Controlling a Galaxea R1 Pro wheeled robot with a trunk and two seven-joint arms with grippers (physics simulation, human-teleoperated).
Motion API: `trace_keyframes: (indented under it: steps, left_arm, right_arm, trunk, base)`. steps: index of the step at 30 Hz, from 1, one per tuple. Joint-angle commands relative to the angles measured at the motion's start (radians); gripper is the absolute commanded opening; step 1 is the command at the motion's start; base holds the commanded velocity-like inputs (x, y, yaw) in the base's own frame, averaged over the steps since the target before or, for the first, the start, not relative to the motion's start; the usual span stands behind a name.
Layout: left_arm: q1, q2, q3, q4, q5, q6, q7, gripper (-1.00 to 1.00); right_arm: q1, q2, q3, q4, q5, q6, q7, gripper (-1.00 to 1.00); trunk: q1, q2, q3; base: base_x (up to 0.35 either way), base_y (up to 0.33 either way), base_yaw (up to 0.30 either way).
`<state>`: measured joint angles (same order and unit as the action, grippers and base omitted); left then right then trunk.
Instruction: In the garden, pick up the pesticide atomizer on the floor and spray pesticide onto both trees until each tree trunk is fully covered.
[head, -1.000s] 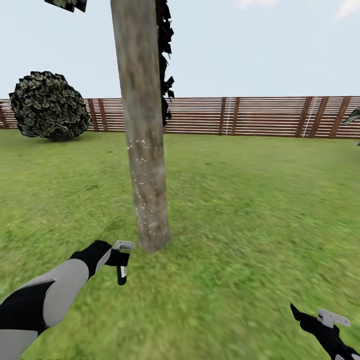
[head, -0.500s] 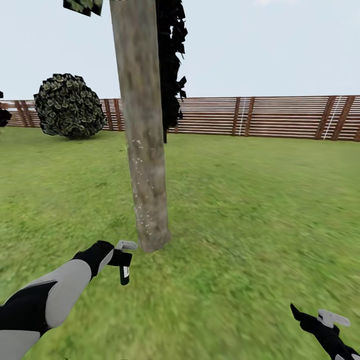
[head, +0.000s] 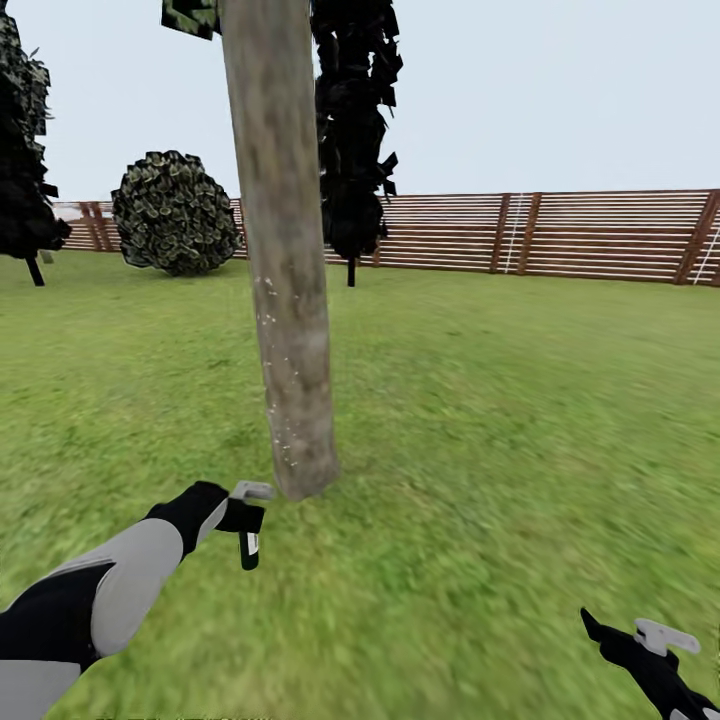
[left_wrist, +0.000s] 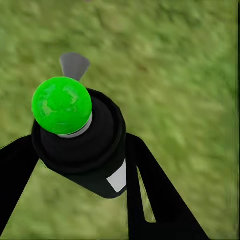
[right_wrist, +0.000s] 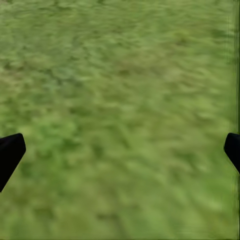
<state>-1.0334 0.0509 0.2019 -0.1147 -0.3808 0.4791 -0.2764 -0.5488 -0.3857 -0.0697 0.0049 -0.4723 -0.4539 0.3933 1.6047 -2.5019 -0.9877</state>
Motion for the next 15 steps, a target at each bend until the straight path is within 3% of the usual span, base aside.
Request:
trace_keyframes:
  steps: [1, 15]
  left_arm:
    - [-0.001, 0.0, 0.008, -0.002, -0.01, 0.006, -0.006, -1.0]
    - [-0.001, 0.0, 0.008, -0.002, -0.01, 0.006, -0.006, -1.0]
  right_arm:
    - [0.0, 0.0, -0.007, 0.001, -0.003, 0.0, 0.009, 1.0]
    - [0.0, 0.0, -0.007, 0.001, -0.003, 0.0, 0.009, 1.0]
  trunk:
    - [0.0, 0.0, -0.001]
    - [0.0, 0.0, -0.001]
  base:
    - [0.0, -0.329, 0.167]
    - [0.0, -0.329, 0.265]
